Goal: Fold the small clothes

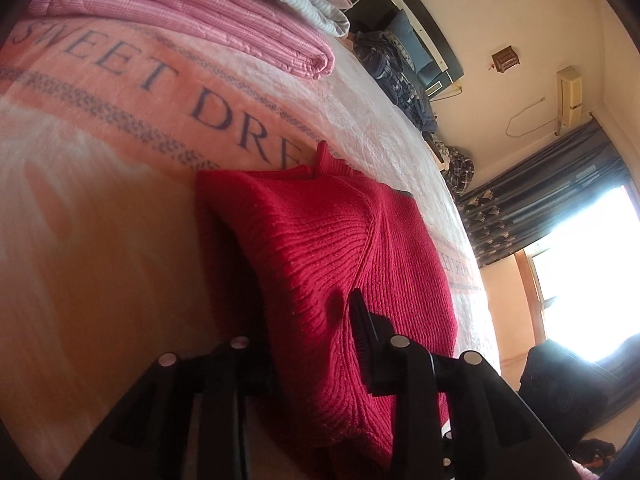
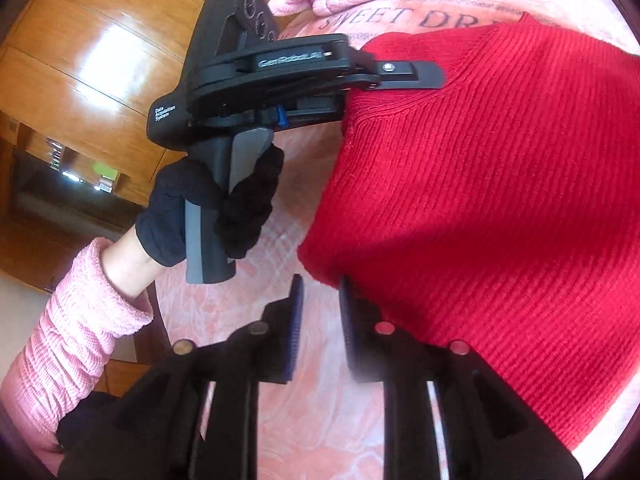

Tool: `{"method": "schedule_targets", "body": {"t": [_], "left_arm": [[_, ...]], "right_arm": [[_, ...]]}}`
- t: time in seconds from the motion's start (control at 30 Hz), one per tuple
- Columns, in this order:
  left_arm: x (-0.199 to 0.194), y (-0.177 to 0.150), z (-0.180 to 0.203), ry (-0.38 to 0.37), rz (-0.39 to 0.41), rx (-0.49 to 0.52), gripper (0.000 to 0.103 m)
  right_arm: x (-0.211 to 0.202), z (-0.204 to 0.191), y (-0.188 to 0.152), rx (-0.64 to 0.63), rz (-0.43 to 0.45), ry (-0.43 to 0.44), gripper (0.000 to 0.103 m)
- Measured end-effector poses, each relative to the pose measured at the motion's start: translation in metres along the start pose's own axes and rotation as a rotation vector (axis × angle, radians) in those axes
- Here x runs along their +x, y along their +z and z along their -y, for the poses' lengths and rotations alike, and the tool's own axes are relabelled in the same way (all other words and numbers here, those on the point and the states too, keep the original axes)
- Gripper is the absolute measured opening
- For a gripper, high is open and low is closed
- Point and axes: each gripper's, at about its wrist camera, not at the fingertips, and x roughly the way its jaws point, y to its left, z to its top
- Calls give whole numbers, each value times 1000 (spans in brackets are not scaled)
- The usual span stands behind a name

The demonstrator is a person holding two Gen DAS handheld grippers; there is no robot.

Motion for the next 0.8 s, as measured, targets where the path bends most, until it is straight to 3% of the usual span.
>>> {"method": "schedule_targets", "body": {"t": [0.07, 0.3, 0.43, 0.6, 0.63, 0.7, 0.8], "left_arm": [[-13, -9, 3, -4, 8, -1, 45], [-28, -57, 17, 36, -33, -4, 53], [-28, -69, 19, 26, -36, -39, 53], [-15, -75, 27, 106, -50, 22, 48], [-14, -75, 30, 121, -49, 36, 48], [-13, -75, 33, 142, -50, 53, 46], [-17, -77, 37, 153, -44, 65, 41]], "right_arm": [[-24, 5, -11, 13, 28, -5, 46], [-104, 71, -54, 174, 113, -109, 46], [-98, 112, -67, 304, 78, -81, 47], [-78, 125, -69, 361, 52, -38, 47], [-78, 125, -68, 364, 56, -32, 45], [-83, 123, -68, 345, 65, -34, 19], [-92, 116, -72, 328, 82, -32, 16]]}}
